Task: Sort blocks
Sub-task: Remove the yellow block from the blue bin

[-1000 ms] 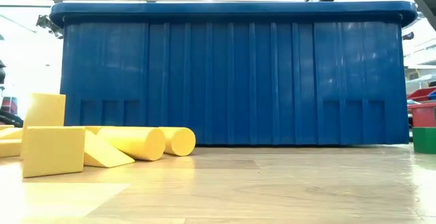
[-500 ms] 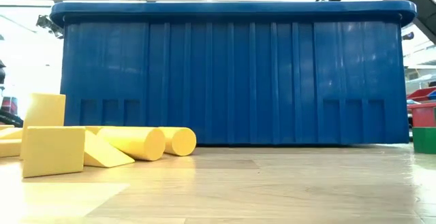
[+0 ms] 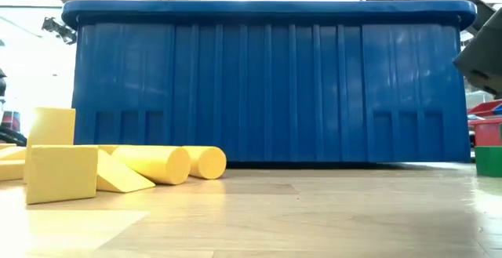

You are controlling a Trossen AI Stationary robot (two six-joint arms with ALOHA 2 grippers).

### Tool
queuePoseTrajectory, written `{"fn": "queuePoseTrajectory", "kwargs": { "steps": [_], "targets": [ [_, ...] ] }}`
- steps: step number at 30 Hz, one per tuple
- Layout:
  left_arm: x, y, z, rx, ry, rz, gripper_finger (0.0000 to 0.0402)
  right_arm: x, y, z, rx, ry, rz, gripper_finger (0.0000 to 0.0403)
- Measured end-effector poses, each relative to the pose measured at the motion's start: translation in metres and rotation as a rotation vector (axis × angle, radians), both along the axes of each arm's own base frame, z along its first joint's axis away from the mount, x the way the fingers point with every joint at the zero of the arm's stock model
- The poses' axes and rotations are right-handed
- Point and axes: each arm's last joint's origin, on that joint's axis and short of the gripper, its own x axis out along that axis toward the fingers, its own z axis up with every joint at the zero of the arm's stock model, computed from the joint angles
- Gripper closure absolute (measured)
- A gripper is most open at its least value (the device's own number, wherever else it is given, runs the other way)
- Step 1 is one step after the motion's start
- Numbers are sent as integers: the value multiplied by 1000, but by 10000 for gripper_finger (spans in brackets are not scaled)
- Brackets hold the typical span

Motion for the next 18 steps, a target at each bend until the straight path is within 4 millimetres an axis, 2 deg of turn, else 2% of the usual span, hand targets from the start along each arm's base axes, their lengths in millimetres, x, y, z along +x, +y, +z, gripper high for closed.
{"fn": "queuePoseTrajectory", "kwargs": {
  "steps": [10, 18],
  "targets": [
    [0, 0, 1, 4, -11, 0, 199, 1, -2, -2, -85, 31, -25, 253],
    [0, 0, 1, 5, -16, 0, 199, -1, -1, 3, -76, 35, -18, 257]
  ]
}}
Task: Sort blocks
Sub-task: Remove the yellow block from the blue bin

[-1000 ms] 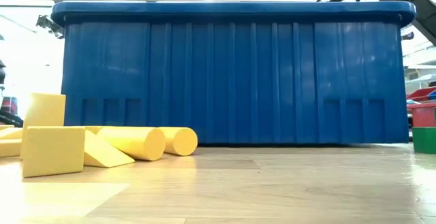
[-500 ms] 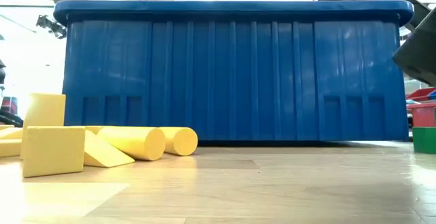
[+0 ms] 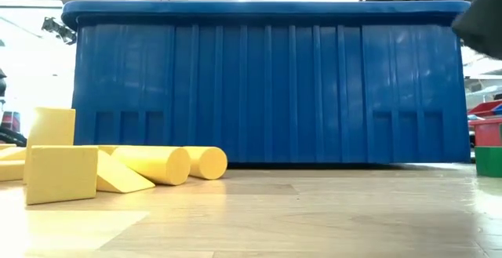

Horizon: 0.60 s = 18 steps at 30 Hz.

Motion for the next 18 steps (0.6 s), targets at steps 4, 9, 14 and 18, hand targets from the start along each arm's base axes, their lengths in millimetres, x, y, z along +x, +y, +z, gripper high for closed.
{"fn": "queuePoseTrajectory", "kwargs": {
  "steps": [4, 9, 14, 18],
  "targets": [
    [0, 0, 0, 0, 0, 0, 199, -2, 2, 12, 3, -9, 27, 257],
    [0, 0, 0, 0, 0, 0, 199, -2, 13, 37, -81, 22, 147, 257],
    [0, 0, 0, 0, -1, -1, 199, 7, 22, 43, -299, 120, 381, 260],
    [0, 0, 1, 2, -6, 0, 199, 6, 25, 35, -416, 242, 529, 267]
  ]
}}
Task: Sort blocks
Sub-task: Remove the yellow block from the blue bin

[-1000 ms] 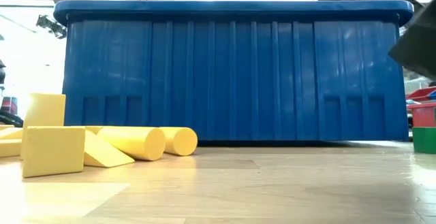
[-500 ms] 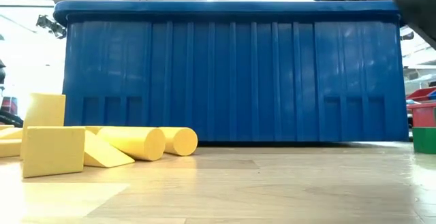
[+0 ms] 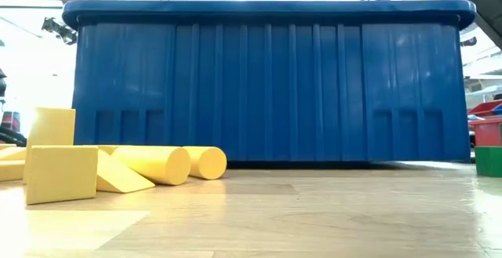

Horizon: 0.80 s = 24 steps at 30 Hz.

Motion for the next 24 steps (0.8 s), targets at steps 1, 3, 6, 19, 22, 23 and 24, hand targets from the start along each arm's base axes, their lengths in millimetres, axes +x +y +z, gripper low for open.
{"fn": "queuePoseTrajectory", "kwargs": {
  "steps": [1, 3, 6, 19, 22, 23, 24],
  "targets": [
    [0, 0, 0, 0, -1, 0, 199, -1, 0, -3, -19, 27, 30, 268],
    [0, 0, 0, 0, 0, 0, 199, -1, 0, -3, -67, 40, 96, 272],
    [0, 0, 0, 0, -2, 0, 199, -2, 2, -6, -121, 87, 188, 276],
    [0, 0, 0, 0, -2, 0, 199, -3, -11, -27, -162, 118, 246, 291],
    [0, 0, 0, 1, -2, 0, 199, -4, -13, -28, -186, 148, 200, 291],
    [0, 0, 0, 1, -2, 0, 199, -5, -13, -28, -187, 159, 182, 291],
    [0, 0, 0, 1, -2, 0, 199, -6, -13, -28, -187, 170, 159, 291]
  ]
}}
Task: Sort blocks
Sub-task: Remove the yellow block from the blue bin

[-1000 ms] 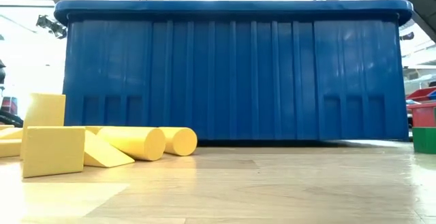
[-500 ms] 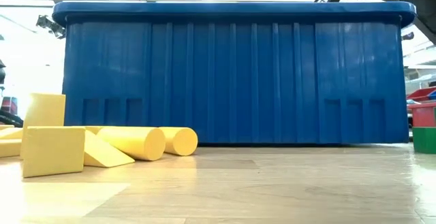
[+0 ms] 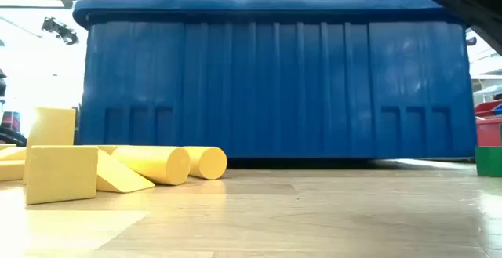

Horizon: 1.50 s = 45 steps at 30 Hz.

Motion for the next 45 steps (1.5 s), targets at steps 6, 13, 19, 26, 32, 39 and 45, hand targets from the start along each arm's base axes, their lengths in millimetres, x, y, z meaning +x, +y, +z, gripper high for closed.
{"fn": "queuePoseTrajectory", "kwargs": {
  "steps": [6, 13, 19, 26, 32, 39, 45],
  "targets": [
    [0, 0, 0, 0, 0, 0, 199, -4, 2, -4, 46, 29, -123, 291],
    [0, 0, 0, 0, 0, 0, 199, -3, 16, 11, 105, 16, -181, 291],
    [0, 0, 1, 3, -8, 0, 199, -14, 27, 56, 131, -80, -283, 291],
    [0, 0, 2, 6, -16, 0, 199, -29, 26, 88, 360, -361, -611, 291],
    [0, 0, 1, 5, -16, 0, 199, -23, 20, 58, 493, -379, -758, 291],
    [0, 0, 2, 6, -16, 0, 199, -10, 9, 22, 538, -425, -818, 291],
    [0, 0, 2, 6, -16, 0, 199, -12, 2, 14, 550, -438, -860, 270]
  ]
}}
